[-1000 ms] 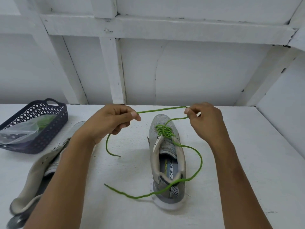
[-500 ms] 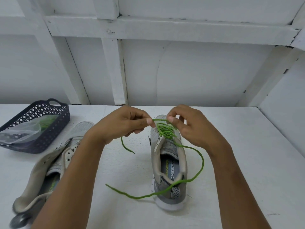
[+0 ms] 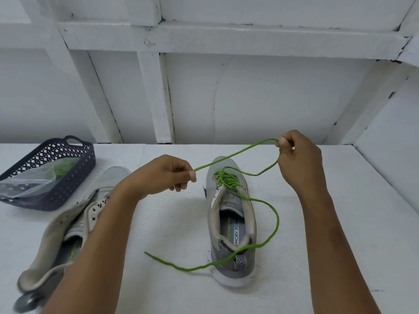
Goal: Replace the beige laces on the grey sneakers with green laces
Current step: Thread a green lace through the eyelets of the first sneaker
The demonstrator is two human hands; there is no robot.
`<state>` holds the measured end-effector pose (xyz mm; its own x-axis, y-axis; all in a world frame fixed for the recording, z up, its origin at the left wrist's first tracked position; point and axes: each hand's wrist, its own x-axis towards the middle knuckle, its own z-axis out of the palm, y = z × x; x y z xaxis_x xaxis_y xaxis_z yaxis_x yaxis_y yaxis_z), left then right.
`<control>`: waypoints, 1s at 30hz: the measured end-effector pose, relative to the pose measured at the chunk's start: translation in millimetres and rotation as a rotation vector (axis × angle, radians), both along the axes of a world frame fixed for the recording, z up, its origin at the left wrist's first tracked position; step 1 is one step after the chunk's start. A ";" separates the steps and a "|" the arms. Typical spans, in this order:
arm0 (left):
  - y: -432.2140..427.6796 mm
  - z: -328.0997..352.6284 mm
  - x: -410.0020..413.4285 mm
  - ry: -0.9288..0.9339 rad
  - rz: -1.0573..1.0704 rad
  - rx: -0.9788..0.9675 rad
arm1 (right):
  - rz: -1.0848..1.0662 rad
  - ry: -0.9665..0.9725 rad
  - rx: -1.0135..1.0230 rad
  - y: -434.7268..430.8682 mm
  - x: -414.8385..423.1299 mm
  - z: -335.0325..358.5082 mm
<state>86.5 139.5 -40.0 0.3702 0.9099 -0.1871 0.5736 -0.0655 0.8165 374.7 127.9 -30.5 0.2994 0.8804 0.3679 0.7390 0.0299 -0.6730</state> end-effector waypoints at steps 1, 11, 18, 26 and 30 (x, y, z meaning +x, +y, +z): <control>1.3 -3.5 -0.1 0.070 -0.011 -0.002 | -0.002 -0.006 -0.009 0.3 0.8 -0.1; -0.3 -17.8 18.1 -0.241 0.193 -0.039 | 0.316 0.009 -0.188 -17.0 -26.8 1.8; -4.6 -29.8 37.7 -0.664 0.252 -0.147 | 0.384 -0.090 -0.410 -26.1 -54.4 -12.6; -8.1 -35.7 42.5 -0.586 0.210 -0.085 | 0.428 0.253 -0.542 -27.1 -48.1 -19.5; -9.0 -35.3 45.3 -0.595 0.214 -0.065 | 0.434 0.295 -0.542 -24.2 -48.9 -20.4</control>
<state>131.8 130.5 -75.3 0.2385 0.9691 -0.0627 0.0157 0.0607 0.9980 325.8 103.7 -51.0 -0.0969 0.9765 -0.1924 0.5231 -0.1145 -0.8445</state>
